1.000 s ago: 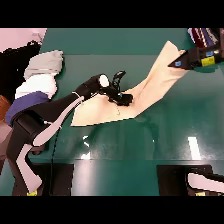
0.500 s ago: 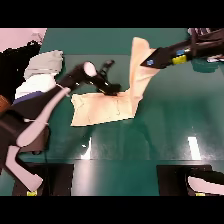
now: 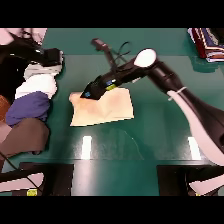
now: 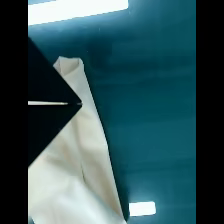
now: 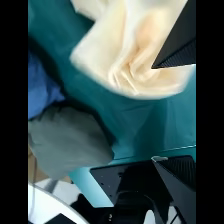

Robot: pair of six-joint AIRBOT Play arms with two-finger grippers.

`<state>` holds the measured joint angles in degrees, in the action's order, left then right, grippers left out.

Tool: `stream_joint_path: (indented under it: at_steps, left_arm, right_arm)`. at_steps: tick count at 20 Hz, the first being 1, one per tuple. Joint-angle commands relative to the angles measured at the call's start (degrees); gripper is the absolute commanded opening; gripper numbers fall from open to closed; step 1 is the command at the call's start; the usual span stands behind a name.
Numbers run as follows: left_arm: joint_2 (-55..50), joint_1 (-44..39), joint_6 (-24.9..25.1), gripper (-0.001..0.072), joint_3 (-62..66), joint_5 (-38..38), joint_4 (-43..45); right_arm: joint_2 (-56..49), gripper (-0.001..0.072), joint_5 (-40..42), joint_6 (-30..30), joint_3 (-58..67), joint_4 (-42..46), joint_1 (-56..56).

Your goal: Fold the shirts.

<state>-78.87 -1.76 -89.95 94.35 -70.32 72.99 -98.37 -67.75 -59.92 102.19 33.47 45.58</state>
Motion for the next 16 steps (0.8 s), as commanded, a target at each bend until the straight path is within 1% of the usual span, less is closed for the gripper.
stream_joint_path:
  at_steps: [1,2,4,6,8,11,12,13,16]
  left_arm:
    - [4.15,3.93,0.37,0.0025,0.0,-1.36,1.22]
    - [4.24,3.93,0.39,0.0025,-0.02,-1.49,1.22]
    - [4.24,3.93,0.37,0.0025,-0.02,-2.62,1.03]
    - [4.22,3.93,0.39,0.0025,-0.02,-3.45,0.98]
    - [4.22,3.8,0.42,0.0025,-0.02,-4.11,0.98]
    - [4.22,3.76,0.42,0.0025,-0.02,-3.93,-0.02]
    - [4.22,3.5,0.44,0.0025,-0.02,-3.52,-0.09]
    - [4.22,3.06,0.44,0.0025,-0.02,-3.04,-0.09]
    - [4.11,0.92,2.05,0.0026,-0.04,-0.83,-0.07]
  right_arm:
    - [-5.07,0.0478,-5.68,0.98,6.71,0.44,1.75]
    - [-5.14,0.0365,-8.5,-1.44,8.09,3.78,0.26]
    - [-4.37,0.0364,-14.6,-5.55,8.55,13.25,-3.69]
    - [-2.71,0.0364,-18.32,-8.48,4.7,19.41,-8.94]
    - [-0.09,0.0364,-17.84,-9.79,-3.17,20.61,-15.41]
    - [3.85,0.0368,-11.61,-12.81,-17.05,20.17,-25.22]
    - [4.81,0.0464,-9.53,-13.16,-21.77,18.64,-28.13]
    - [5.11,0.064,-7.65,-13.16,-25.75,16.02,-30.6]
    - [5.05,0.0645,-2.05,-12.48,-34.88,7.58,-33.99]
